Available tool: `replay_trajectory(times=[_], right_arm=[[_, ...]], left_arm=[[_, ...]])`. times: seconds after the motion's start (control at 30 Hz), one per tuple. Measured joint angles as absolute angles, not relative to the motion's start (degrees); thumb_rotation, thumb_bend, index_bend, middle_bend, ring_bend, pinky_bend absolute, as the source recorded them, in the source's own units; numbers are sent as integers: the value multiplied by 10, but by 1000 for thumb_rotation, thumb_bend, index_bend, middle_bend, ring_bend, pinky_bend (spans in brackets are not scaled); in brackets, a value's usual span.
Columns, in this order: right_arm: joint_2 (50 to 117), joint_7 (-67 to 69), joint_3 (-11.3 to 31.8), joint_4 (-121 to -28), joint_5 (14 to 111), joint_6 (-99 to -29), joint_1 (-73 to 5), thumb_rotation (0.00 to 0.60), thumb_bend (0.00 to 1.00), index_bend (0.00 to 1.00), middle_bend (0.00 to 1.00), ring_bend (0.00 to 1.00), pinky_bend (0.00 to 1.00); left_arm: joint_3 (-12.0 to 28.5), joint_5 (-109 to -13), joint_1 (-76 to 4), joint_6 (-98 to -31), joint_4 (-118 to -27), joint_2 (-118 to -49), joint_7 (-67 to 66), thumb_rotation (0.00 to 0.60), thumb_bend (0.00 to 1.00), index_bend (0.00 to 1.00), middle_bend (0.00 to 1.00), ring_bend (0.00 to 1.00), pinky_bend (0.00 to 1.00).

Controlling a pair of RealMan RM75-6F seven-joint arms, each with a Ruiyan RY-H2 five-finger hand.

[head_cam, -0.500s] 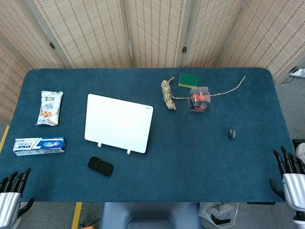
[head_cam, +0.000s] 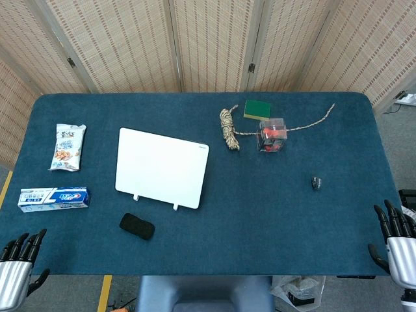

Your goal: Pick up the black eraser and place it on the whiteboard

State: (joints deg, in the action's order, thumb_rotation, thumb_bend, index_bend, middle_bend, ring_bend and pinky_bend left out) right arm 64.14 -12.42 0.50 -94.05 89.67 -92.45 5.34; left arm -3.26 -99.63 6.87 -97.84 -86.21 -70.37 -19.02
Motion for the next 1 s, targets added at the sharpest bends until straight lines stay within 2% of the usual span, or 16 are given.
replay_trajectory(times=[0.07, 0.1, 0.13, 0.17, 0.2, 0.27, 0.33, 0.43, 0.63, 0.8, 1.0], right_arm=[[642, -125, 6, -941, 895, -924, 53, 600, 335, 0, 0, 86, 135], [642, -125, 6, -941, 894, -923, 53, 600, 335, 0, 0, 85, 135], [642, -126, 7, -941, 892, -921, 52, 600, 335, 0, 0, 85, 135], [642, -126, 7, -941, 892, -920, 52, 600, 335, 0, 0, 85, 135], [642, -127, 7, -942, 891, -919, 51, 600, 335, 0, 0, 85, 135], [642, -127, 6, -942, 892, -919, 51, 600, 335, 0, 0, 85, 135], [642, -126, 7, -942, 893, -922, 52, 600, 334, 0, 0, 85, 135], [642, -125, 7, -942, 894, -923, 53, 600, 334, 0, 0, 85, 135], [642, -123, 8, -942, 891, -920, 51, 600, 335, 0, 0, 85, 135], [639, -117, 8, -942, 890, -922, 52, 600, 334, 0, 0, 86, 135], [639, -115, 7, -940, 893, -923, 53, 600, 334, 0, 0, 87, 135]], left_arm=[[-32, -1009, 68, -988, -854, -707, -186, 600, 222, 0, 488, 284, 349], [-32, -1016, 67, -992, -850, -709, -185, 600, 222, 1, 631, 393, 442], [-31, -1023, 65, -996, -845, -712, -184, 600, 222, 10, 731, 479, 522], [-31, -1034, 62, -1001, -839, -716, -184, 600, 222, 44, 887, 634, 670], [-30, -1044, 59, -1004, -835, -719, -182, 600, 222, 91, 965, 744, 783], [-29, -1072, 49, -1012, -823, -726, -173, 600, 222, 191, 1000, 883, 929], [-27, -1097, 34, -1017, -812, -735, -159, 600, 222, 253, 1000, 973, 997], [-26, -1117, 7, -1003, -809, -743, -145, 600, 222, 250, 1000, 1000, 1000], [-31, -1087, -35, -880, -865, -729, -140, 600, 221, 295, 1000, 1000, 1000], [-28, -1046, -91, -763, -935, -709, -143, 600, 222, 290, 1000, 1000, 1000], [-11, -1009, -146, -692, -973, -707, -176, 600, 230, 299, 1000, 1000, 1000]])
